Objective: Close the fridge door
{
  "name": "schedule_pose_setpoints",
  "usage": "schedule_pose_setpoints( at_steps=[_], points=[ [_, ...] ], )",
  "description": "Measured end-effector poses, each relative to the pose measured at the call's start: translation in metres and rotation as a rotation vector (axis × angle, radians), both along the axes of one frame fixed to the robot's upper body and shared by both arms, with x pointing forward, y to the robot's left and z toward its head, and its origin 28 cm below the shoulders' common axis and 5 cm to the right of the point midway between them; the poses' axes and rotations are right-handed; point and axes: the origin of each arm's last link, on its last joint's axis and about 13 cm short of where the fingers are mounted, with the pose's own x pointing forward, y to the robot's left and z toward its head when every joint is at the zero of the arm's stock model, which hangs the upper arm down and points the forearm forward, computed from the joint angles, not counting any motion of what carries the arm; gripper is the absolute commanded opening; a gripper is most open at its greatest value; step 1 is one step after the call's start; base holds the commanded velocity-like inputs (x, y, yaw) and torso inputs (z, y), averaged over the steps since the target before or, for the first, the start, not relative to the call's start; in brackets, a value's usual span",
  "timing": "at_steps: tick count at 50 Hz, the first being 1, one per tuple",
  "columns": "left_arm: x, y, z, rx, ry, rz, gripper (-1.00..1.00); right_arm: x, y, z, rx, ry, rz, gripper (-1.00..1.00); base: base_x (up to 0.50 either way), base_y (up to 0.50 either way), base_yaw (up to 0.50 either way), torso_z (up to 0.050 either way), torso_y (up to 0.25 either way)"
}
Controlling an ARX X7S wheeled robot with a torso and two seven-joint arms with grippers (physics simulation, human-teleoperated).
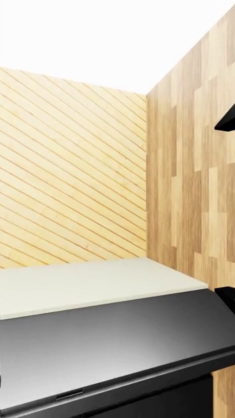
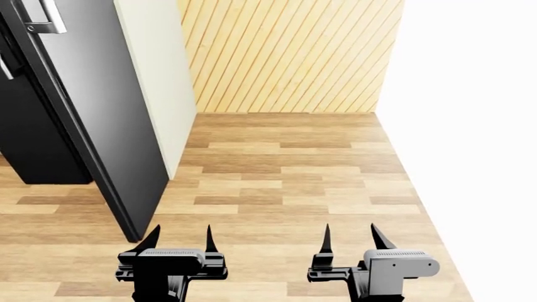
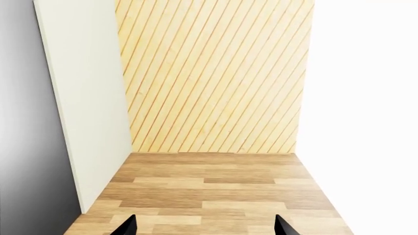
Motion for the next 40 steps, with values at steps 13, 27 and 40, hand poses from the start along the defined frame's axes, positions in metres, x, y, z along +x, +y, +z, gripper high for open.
schedule_pose_setpoints(
  at_steps=[13, 27, 40],
  points=[
    [0.0000, 0.0000, 0.0000, 0.000, 0.000, 0.000, 1.00, 0.0000, 0.0003, 0.0001, -0.001, -0.002, 0.006, 1.00, 0.20, -0.03, 0.00, 0.000, 0.000],
    [0.0000, 0.0000, 0.0000, 0.000, 0.000, 0.000, 1.00, -0.0001, 0.0004, 0.0001, -0.004, -0.003, 0.009, 1.00, 0.19, -0.01, 0.00, 0.000, 0.000],
    [0.0000, 0.0000, 0.0000, 0.000, 0.000, 0.000, 1.00, -0.0001, 0.0005, 0.0001, -0.005, -0.004, 0.014, 1.00, 0.19, 0.00, 0.00, 0.000, 0.000]
  ],
)
